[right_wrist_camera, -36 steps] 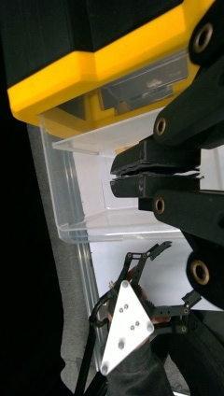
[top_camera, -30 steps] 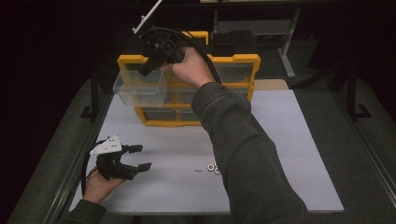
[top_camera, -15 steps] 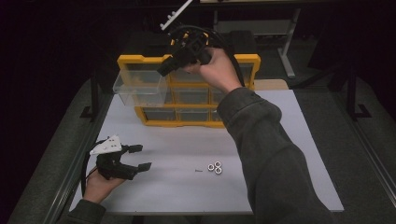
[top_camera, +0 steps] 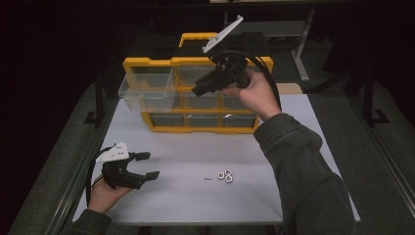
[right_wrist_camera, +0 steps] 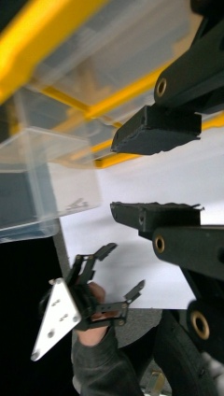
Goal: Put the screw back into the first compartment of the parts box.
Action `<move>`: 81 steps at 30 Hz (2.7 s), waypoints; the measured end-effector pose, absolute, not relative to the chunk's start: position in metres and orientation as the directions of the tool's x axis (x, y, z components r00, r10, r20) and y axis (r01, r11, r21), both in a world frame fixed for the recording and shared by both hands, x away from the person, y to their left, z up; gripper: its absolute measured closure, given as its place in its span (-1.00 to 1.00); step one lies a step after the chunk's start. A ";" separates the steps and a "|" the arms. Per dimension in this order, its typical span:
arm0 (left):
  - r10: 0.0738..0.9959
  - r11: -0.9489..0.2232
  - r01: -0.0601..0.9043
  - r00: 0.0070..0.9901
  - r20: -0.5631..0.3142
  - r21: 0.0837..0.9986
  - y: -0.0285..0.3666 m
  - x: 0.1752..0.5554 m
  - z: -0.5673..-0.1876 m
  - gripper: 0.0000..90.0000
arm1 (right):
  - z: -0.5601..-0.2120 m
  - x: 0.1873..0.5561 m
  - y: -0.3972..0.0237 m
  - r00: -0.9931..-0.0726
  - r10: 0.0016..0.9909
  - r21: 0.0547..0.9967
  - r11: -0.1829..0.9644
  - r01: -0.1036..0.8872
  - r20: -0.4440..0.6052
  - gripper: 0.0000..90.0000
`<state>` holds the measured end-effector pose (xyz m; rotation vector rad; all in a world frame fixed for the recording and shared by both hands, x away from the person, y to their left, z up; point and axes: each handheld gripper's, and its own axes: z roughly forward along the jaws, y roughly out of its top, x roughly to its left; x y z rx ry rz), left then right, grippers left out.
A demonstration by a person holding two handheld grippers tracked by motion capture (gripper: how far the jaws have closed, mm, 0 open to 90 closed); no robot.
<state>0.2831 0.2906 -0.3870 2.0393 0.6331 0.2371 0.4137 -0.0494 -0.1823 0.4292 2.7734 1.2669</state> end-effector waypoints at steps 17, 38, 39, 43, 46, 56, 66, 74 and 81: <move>0.527 -0.402 0.343 0.845 -0.092 0.849 0.290 0.284 -0.388 -0.54 | -0.238 0.400 -0.072 -0.951 0.298 0.737 0.624 0.261 0.084 0.34; 0.525 -0.408 0.342 0.846 -0.089 0.847 0.290 0.285 -0.389 -0.54 | -0.304 0.373 -0.072 -0.958 0.260 0.709 0.653 0.265 0.119 0.33; 0.524 -0.406 0.341 0.847 -0.090 0.848 0.290 0.285 -0.389 -0.54 | -0.308 0.372 -0.072 -0.958 0.262 0.707 0.656 0.265 0.117 0.33; 0.526 -0.402 0.345 0.845 -0.094 0.848 0.290 0.284 -0.388 -0.54 | -0.325 0.367 -0.068 -0.955 0.260 0.695 0.660 0.285 0.144 0.33; 0.527 -0.398 0.344 0.844 -0.094 0.850 0.290 0.284 -0.388 -0.54 | -0.336 0.365 -0.065 -0.953 0.257 0.685 0.666 0.296 0.162 0.35; 0.523 -0.412 0.340 0.848 -0.086 0.845 0.291 0.285 -0.388 -0.54 | -0.370 0.352 -0.055 -0.951 0.251 0.641 0.703 0.309 0.183 0.35; 0.530 -0.399 0.347 0.843 -0.096 0.849 0.291 0.284 -0.388 -0.54 | -0.407 0.344 -0.039 -0.947 0.242 0.595 0.737 0.322 0.213 0.41; 0.532 -0.398 0.350 0.841 -0.097 0.848 0.292 0.284 -0.388 -0.54 | -0.427 0.342 -0.032 -0.950 0.250 0.552 0.773 0.312 0.188 0.53; 0.533 -0.397 0.349 0.841 -0.097 0.849 0.292 0.284 -0.388 -0.54 | -0.434 0.340 -0.024 -0.964 0.228 0.537 0.800 0.267 0.139 0.65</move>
